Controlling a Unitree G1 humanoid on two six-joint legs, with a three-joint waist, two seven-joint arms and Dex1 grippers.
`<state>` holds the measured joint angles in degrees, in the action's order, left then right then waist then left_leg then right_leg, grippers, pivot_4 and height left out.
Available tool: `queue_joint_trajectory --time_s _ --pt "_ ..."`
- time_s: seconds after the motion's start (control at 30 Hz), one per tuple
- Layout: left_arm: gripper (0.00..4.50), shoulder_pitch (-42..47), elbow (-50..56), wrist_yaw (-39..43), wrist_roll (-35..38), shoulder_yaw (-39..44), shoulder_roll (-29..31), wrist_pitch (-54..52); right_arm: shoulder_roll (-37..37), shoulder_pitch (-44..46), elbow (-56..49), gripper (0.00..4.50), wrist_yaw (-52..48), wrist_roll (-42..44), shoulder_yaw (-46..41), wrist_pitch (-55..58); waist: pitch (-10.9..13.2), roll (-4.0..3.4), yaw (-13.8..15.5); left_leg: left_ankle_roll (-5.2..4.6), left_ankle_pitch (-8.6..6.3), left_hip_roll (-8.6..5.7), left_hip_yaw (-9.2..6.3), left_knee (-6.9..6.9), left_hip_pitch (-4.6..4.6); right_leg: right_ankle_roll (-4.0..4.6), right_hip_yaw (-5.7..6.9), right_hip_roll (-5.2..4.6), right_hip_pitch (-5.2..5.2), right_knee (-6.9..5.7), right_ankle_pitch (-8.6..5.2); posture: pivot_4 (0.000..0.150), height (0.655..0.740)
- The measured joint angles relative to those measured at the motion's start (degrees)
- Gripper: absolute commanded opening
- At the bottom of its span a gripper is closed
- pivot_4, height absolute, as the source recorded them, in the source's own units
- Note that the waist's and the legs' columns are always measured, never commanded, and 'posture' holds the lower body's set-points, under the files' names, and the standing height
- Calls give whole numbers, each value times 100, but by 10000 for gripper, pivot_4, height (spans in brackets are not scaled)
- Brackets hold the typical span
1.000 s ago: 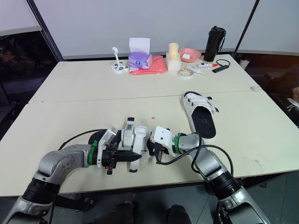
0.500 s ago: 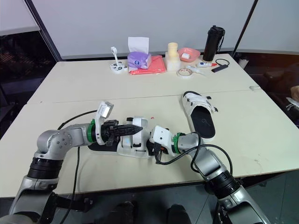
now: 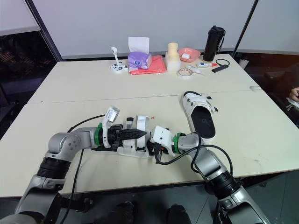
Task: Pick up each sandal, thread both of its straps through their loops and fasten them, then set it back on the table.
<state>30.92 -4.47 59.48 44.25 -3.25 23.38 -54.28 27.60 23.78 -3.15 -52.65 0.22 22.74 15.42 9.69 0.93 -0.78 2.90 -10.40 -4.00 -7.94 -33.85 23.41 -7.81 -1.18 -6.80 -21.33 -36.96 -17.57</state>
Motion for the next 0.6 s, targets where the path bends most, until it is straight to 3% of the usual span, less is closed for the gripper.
queue_joint_trajectory --time_s 0.6 --pt "159 9 -122 391 -86 -54 46 -115 1 -22 -7 0 12 0 2 1 0 0 -1 5 -3 0 -1 0 0 0 1 0 -2 2 -1 1500 7344"
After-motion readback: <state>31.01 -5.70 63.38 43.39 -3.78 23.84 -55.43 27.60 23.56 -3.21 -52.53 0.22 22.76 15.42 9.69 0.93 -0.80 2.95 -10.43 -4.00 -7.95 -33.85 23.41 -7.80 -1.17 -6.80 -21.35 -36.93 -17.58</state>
